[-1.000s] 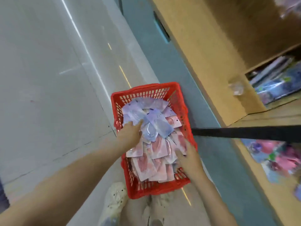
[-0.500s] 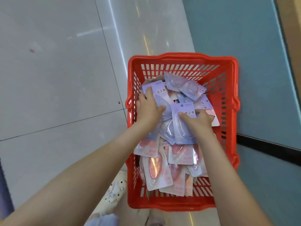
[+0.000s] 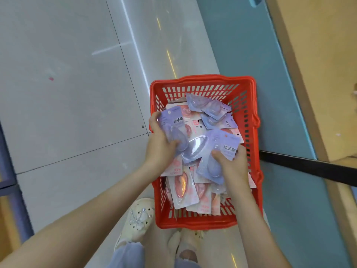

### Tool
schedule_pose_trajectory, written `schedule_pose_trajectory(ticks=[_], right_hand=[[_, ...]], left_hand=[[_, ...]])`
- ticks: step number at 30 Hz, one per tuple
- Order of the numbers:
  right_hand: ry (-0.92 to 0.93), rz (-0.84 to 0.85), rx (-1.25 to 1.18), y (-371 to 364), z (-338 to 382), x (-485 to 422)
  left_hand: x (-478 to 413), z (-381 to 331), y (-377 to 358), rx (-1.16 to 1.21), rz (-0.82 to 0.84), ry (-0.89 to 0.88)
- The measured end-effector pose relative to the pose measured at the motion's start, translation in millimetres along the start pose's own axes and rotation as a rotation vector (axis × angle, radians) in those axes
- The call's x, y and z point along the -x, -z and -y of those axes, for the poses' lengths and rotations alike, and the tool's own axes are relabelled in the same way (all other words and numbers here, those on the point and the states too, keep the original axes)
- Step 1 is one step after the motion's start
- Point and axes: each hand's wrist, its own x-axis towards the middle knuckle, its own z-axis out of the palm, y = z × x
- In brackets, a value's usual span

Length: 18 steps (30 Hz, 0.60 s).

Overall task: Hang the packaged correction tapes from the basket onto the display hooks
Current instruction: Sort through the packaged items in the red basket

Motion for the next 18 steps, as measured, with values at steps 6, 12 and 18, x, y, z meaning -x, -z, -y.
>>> schedule_pose_trajectory(ticks=[6, 12, 18], right_hand=[[0.028, 0.28, -0.441, 58, 111, 91], [0.02, 0.423, -0.526, 103, 213, 214], [0.104, 0.301, -0.676, 144, 287, 346]], left_hand=[[60, -103, 57, 0.079, 0.429, -0.156], [149, -224, 124, 0.159, 0.683, -0.254], [263, -322, 179, 0.145, 0.68, -0.277]])
